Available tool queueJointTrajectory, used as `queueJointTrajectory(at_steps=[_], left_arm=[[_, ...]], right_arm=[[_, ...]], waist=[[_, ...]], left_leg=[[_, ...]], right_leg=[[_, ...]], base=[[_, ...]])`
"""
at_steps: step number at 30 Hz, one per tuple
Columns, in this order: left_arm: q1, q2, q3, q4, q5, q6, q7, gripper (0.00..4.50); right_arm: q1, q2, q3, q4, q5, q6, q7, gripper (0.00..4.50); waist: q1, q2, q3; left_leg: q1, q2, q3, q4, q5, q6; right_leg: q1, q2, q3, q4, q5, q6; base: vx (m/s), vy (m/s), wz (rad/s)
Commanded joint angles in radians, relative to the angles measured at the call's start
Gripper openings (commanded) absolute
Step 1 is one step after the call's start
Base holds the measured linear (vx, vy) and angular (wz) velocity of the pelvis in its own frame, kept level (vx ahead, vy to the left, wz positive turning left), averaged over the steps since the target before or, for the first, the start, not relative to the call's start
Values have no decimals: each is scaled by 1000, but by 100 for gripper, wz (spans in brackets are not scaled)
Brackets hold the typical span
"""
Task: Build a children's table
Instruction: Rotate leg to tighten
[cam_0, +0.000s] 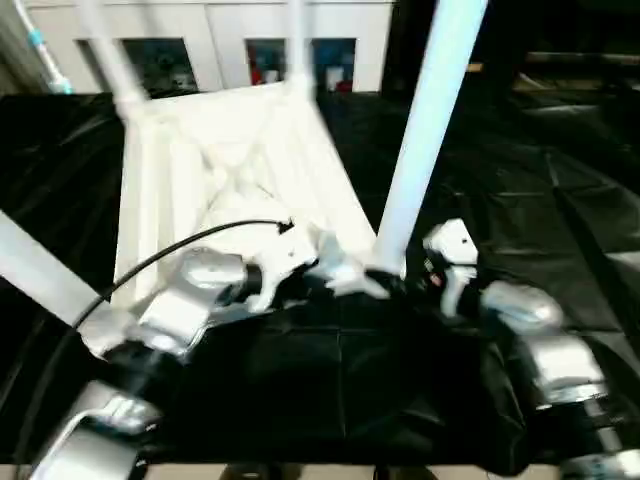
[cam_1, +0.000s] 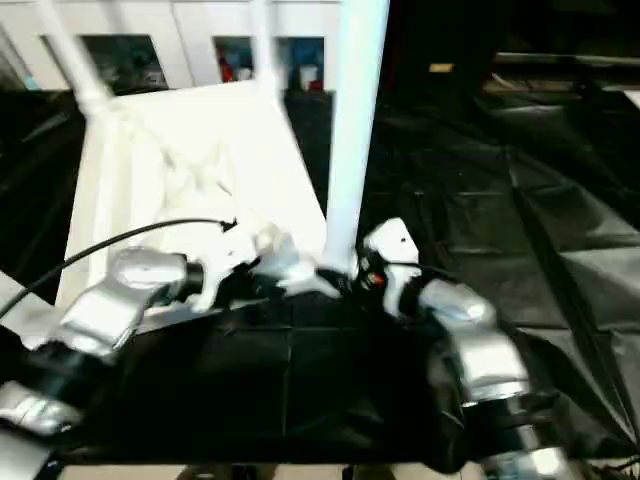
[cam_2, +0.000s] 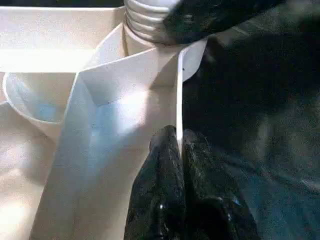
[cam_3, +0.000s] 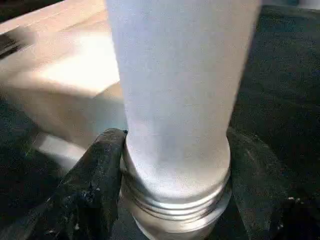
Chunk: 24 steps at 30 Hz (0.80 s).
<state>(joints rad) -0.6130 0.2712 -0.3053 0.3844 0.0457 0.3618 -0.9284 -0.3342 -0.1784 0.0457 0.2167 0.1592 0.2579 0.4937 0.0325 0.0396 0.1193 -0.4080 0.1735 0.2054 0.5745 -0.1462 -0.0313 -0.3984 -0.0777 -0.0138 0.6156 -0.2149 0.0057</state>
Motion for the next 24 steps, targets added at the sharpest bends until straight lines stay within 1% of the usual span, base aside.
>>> queueJointTrajectory(at_steps=[1, 2, 3, 4, 5, 6, 7, 8, 9, 10, 11, 12, 13, 14, 15, 16, 17, 18, 19, 20, 21, 22, 23, 24], left_arm=[[0, -51, -3, 58, 1, 18, 71, 0], [-22, -84, -3, 96, 13, 28, 119, 0], [-33, -100, -5, 118, 21, 30, 141, 0], [-43, -115, -7, 138, 26, 27, 160, 0], [-53, -130, -6, 160, 29, 26, 180, 0], [-59, -138, -5, 173, 30, 25, 192, 0], [-69, -144, -13, 193, 37, 14, 196, 0], [-72, -146, -14, 197, 38, 11, 197, 0], [-76, -147, -16, 202, 40, 6, 196, 0], [-78, -147, -16, 204, 41, 2, 195, 0], [-79, -145, -18, 205, 44, -4, 191, 0], [-81, -144, -19, 206, 46, -9, 188, 0], [-81, -143, -19, 206, 47, -11, 187, 0], [-79, -130, -18, 199, 49, -27, 167, 0], [-74, -117, -19, 186, 48, -34, 152, 0], [-72, -107, -19, 183, 48, -46, 140, 0], [-72, -107, -19, 183, 48, -46, 140, 0], [-69, -101, -19, 177, 47, -44, 133, 0], [-58, -81, -18, 158, 43, -52, 115, 0], [-48, -66, -19, 142, 40, -55, 101, 0], [-48, -66, -19, 142, 40, -55, 101, 0], [-24, -37, -20, 99, 31, -58, 67, 0], [-20, -33, -20, 91, 30, -56, 63, 0], [-8, -19, -23, 69, 22, -65, 37, 0]], right_arm=[[4, 61, -11, 58, 4, 66, -138, 267], [-16, 115, -32, 97, -13, 82, -244, 267], [-28, 141, -39, 121, -26, 89, -299, 267], [-41, 160, -35, 146, -49, 88, -350, 267], [-55, 178, -26, 168, -75, 84, -394, 267], [-64, 187, -20, 181, -91, 81, -416, 267], [-78, 201, -1, 196, -101, 81, -417, 267], [-80, 201, 9, 194, -105, 79, -406, 267], [-79, 199, 31, 182, -108, 70, -374, 267], [-77, 199, 37, 172, -106, 65, -358, 267], [-71, 204, 29, 156, -94, 64, -347, 302], [-68, 208, 22, 146, -84, 65, -339, 323], [-67, 209, 19, 142, -81, 65, -337, 336], [-59, 199, 13, 102, -75, 60, -321, 339], [-55, 185, 8, 78, -71, 64, -311, 339], [-55, 175, 0, 63, -69, 68, -311, 346], [-55, 175, 0, 63, -69, 68, -311, 371], [-53, 164, -1, 48, -61, 71, -295, 371], [-35, 128, -4, -11, -28, 93, -233, 381], [-17, 93, -1, -57, -5, 109, -177, 381], [-17, 93, -1, -57, -5, 109, -177, 381], [21, 7, 9, -127, 15, 120, -71, 381], [27, -7, 8, -137, 18, 121, -55, 381], [42, -49, 14, -157, 28, 123, 1, 381]], waist=[[1, -17, -49], [2, -14, -47], [-1, -13, -45], [-3, -9, -43], [-4, -10, -43], [-4, -9, -42], [-5, -11, -42], [-3, -10, -42], [-3, -7, -43], [-2, -9, -43], [-2, -10, -45], [-1, -9, -46], [0, -9, -49], [2, -9, -50], [2, -11, -49], [3, -12, -51], [3, -14, -53], [3, -15, -52], [6, -19, -52], [8, -25, -51], [12, -22, -51], [15, -23, -53], [15, -23, -53], [13, -21, -55]], left_leg=[[34, 49, -33, -77, -283, 35], [39, 50, -35, -81, -312, 17], [40, 50, -35, -83, -327, 9], [44, 48, -37, -86, -366, -13], [45, 47, -41, -90, -387, -32], [44, 47, -43, -94, -404, -43], [46, 47, -42, -95, -412, -44], [49, 47, -43, -95, -429, -45], [50, 46, -43, -95, -432, -44], [49, 47, -42, -98, -433, -38], [48, 47, -42, -98, -425, -34], [46, 48, -42, -100, -411, -30], [44, 49, -40, -100, -378, -20], [44, 49, -37, -99, -360, -10], [43, 50, -37, -100, -363, -5], [42, 49, -37, -98, -354, 3], [40, 50, -36, -98, -342, 7], [37, 49, -35, -97, -328, 14], [38, 50, -32, -95, -324, 23], [37, 49, -33, -95, -312, 29], [35, 51, -33, -94, -299, 37], [28, 54, -34, -93, -260, 51], [28, 54, -34, -93, -260, 51], [29, 53, -31, -91, -242, 62]], right_leg=[[21, -62, 28, -91, -292, -222], [16, -63, 31, -97, -332, -201], [12, -62, 31, -99, -347, -193], [7, -61, 32, -104, -384, -178], [6, -61, 31, -105, -399, -164], [6, -61, 31, -106, -404, -149], [4, -60, 32, -109, -402, -142], [1, -61, 33, -112, -403, -130], [1, -61, 34, -112, -395, -127], [3, -60, 34, -114, -369, -124], [5, -60, 34, -113, -355, -125], [7, -60, 34, -112, -335, -127], [10, -59, 34, -110, -286, -135], [10, -58, 35, -109, -257, -144], [10, -59, 35, -111, -262, -145], [13, -61, 35, -109, -264, -149], [15, -62, 35, -109, -261, -151], [15, -62, 34, -109, -262, -156], [14, -63, 36, -113, -281, -157], [19, -62, 35, -113, -279, -152], [21, -64, 36, -111, -271, -150], [27, -65, 34, -107, -233, -148], [27, -65, 34, -107, -233, -148], [22, -62, 34, -105, -204, -159]], base=[[0, 0, 0], [0, 0, 0], [0, 0, 0], [0, 0, 0], [0, 0, 0], [0, 0, 0], [0, 0, 0], [0, 0, 0], [0, 0, 0], [0, 0, 0], [0, 0, 0], [0, 0, 0], [0, 0, 0], [0, 0, 0], [0, 0, 0], [0, 0, 0], [0, 0, 0], [0, 0, 0], [0, 0, 0], [0, 0, 0], [0, 0, 0], [0, 0, 0], [0, 0, 0], [0, 0, 0]])
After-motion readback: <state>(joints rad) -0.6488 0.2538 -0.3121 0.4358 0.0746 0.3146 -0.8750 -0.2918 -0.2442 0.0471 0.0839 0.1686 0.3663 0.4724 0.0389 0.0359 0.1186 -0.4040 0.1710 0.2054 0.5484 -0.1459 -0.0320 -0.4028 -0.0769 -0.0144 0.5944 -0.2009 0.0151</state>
